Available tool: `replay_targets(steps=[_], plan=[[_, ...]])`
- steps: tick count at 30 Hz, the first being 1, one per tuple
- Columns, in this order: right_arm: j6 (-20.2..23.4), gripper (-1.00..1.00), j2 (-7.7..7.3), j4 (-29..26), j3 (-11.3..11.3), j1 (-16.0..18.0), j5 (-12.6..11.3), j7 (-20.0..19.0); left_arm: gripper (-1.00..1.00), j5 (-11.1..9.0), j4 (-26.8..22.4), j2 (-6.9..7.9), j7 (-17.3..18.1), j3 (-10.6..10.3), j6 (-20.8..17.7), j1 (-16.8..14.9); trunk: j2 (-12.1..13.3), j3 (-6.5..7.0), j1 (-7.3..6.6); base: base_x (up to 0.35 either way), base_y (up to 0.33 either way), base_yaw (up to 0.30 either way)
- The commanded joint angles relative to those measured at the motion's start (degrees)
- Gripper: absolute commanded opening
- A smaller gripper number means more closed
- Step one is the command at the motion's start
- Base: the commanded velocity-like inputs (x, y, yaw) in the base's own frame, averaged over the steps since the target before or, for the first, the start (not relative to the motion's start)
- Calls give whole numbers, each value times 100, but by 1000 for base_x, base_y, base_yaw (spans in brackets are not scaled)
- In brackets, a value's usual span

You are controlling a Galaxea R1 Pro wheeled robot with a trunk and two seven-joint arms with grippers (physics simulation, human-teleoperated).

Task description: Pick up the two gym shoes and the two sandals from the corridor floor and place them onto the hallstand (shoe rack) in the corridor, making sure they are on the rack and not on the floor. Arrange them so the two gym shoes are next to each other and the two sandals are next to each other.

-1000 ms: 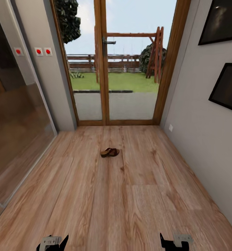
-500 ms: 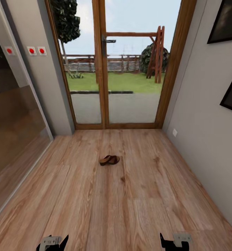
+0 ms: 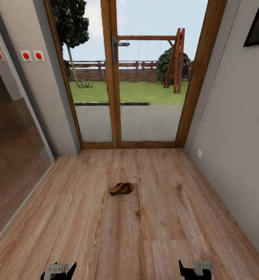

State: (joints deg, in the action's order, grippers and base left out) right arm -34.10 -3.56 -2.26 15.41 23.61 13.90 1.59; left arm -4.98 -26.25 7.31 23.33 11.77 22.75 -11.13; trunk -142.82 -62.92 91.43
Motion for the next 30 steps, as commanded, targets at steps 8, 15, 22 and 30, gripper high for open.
replay_targets(steps=[8,15,22,30], plan=[[176,100,5,-189,169,169,132,-178,100,137,-1,19,-75,-106,-137,-176,-2,-5,2,85,0,0],[77,100,-34,-415,3,339,-58,-58,100,-21,103,24,21,119,87,53,-2,-5,2,0,0,0],[-148,100,-79,-517,-11,413,-57,167,100,-251,73,93,50,265,310,108,-2,-5,2,64,0,0],[-281,100,-91,-496,-15,417,-46,321,100,-309,67,172,14,271,468,111,-2,-5,2,304,0,0]])
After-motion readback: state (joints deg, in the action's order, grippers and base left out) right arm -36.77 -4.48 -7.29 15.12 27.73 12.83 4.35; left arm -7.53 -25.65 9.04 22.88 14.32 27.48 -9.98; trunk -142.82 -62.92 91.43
